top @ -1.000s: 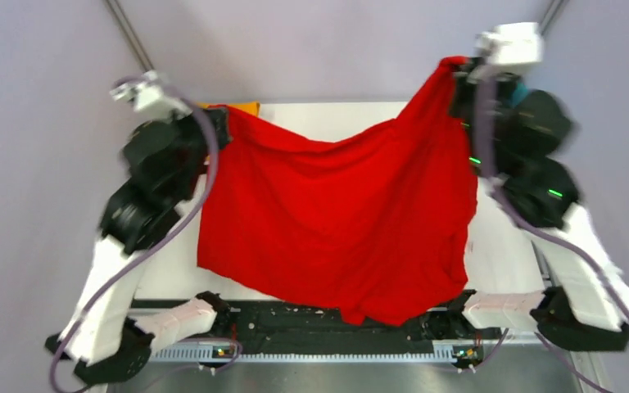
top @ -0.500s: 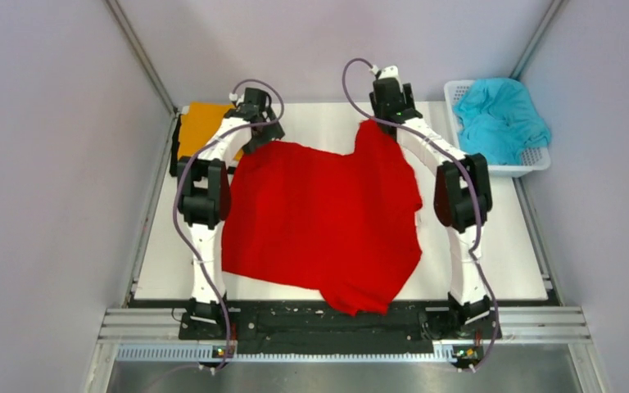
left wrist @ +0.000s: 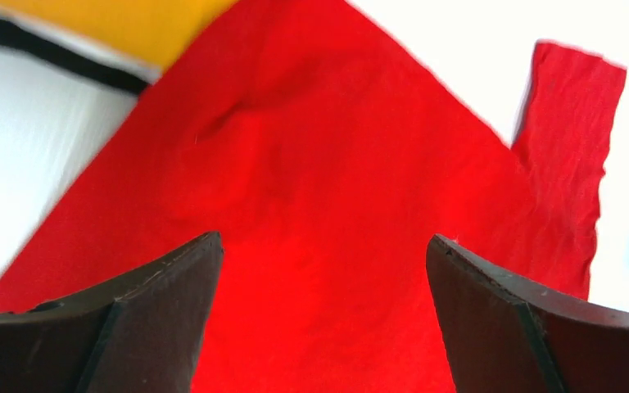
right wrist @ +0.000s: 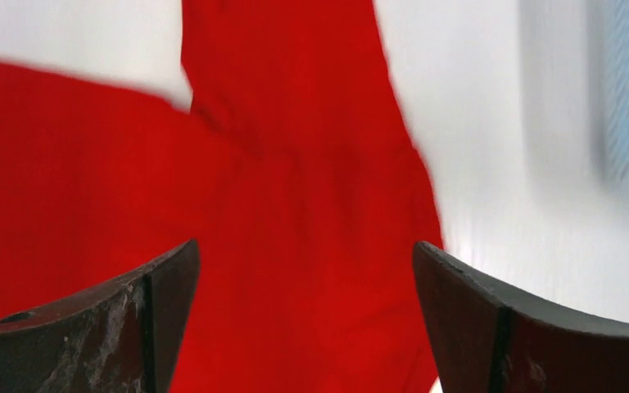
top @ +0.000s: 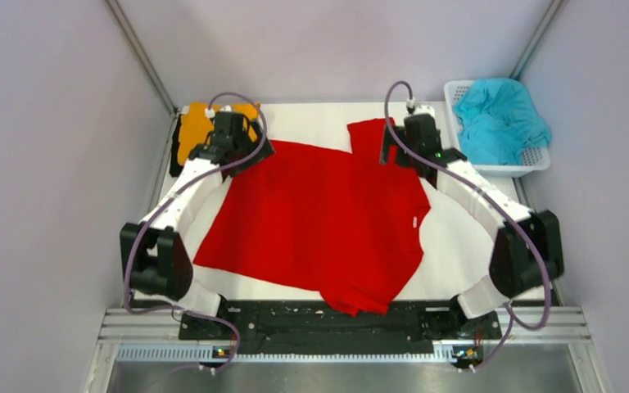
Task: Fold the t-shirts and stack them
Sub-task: Flatten out the tshirt
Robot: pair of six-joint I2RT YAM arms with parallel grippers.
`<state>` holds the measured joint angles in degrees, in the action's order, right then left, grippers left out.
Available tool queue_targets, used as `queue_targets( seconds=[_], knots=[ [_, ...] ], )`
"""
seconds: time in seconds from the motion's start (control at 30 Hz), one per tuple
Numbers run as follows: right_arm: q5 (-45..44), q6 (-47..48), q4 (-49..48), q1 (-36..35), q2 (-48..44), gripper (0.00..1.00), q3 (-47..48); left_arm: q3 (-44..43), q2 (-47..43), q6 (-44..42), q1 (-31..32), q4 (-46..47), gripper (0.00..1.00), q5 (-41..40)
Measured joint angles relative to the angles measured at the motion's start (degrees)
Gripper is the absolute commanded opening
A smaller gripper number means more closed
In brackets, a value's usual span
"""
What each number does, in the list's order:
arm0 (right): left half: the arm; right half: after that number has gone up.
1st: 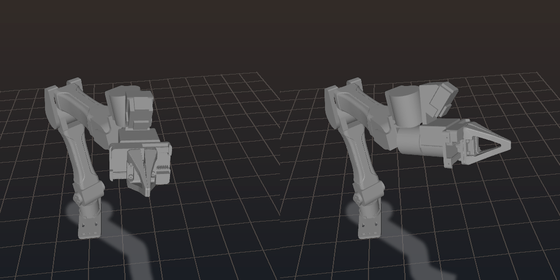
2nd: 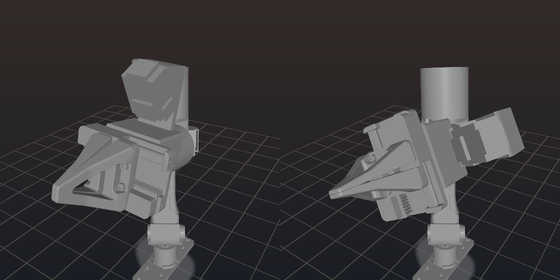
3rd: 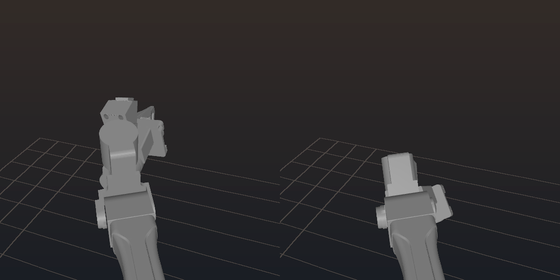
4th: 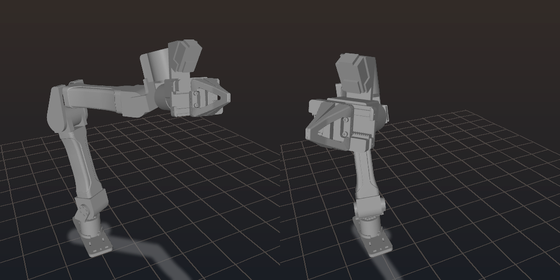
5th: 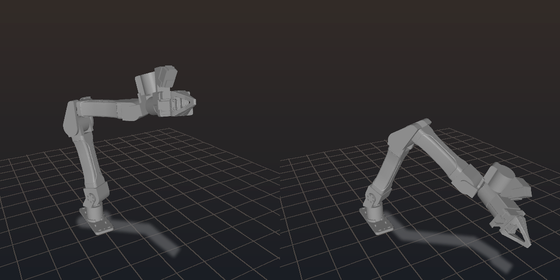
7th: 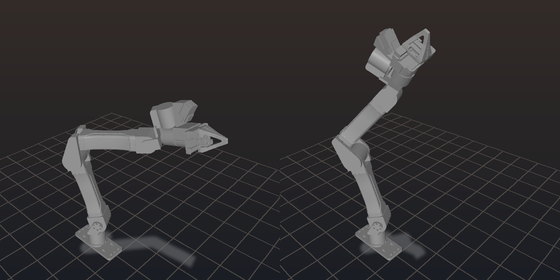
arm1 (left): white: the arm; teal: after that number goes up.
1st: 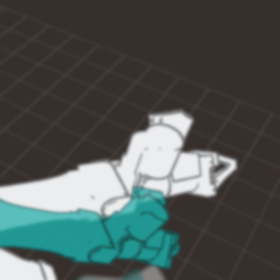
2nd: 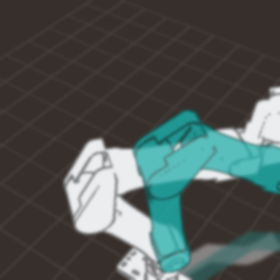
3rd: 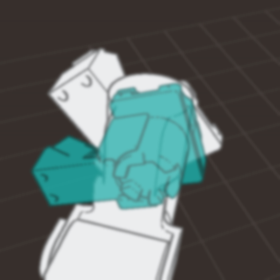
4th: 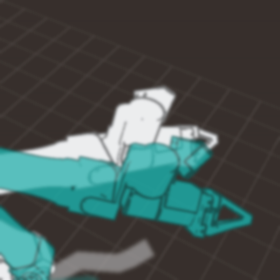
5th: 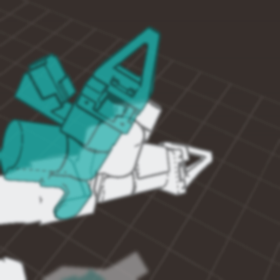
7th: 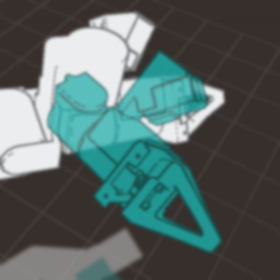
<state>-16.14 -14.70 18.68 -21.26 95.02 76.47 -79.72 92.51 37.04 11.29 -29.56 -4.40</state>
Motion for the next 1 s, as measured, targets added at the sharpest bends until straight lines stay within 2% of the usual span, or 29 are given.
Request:
queue_targets(
  seconds=[0.1,0.17,0.27,0.33,0.5,0.63,0.83,1.0],
  knots=[
    [5.05,-6.71,-1.53,-0.31,-11.89,0.99,-15.3,11.37,-8.0,0.33,1.99,2.03,0.99,1.4],
    [7.74,-9.6,-1.33,-0.98,-15.58,0.99,-23.12,16.41,-10.29,0.33,3.26,2.93,0.99,2.93],
    [10.71,-12.13,-0.76,-2.23,-15.3,0.99,-30.6,22.69,-10.62,0.35,4.57,4.22,0.99,5.53],
    [11.63,-12.9,-0.13,-2.54,-13.51,0.99,-32.0,24.41,-9.14,0.39,4.55,4.39,0.99,6.6],
    [10.14,-13.57,-2.36,-2.45,-7.43,0.99,-29.92,24.5,-2.25,0.63,4.5,9.05,0.98,9.53],
    [6.08,-14.08,-2.8,-1.2,-0.81,0.99,-24.11,20.52,5.81,0.9,5.18,9.4,0.99,9.35],
    [1.9,-14.29,-2.38,3.96,7.96,0.99,-14.34,7.91,15.98,1.36,6.14,9.29,0.98,9.6],
    [0.39,-13.38,0.15,9.31,16.59,0.99,-2.58,-3.93,24.46,1.64,6.29,8.55,0.99,11.08]
  ],
)
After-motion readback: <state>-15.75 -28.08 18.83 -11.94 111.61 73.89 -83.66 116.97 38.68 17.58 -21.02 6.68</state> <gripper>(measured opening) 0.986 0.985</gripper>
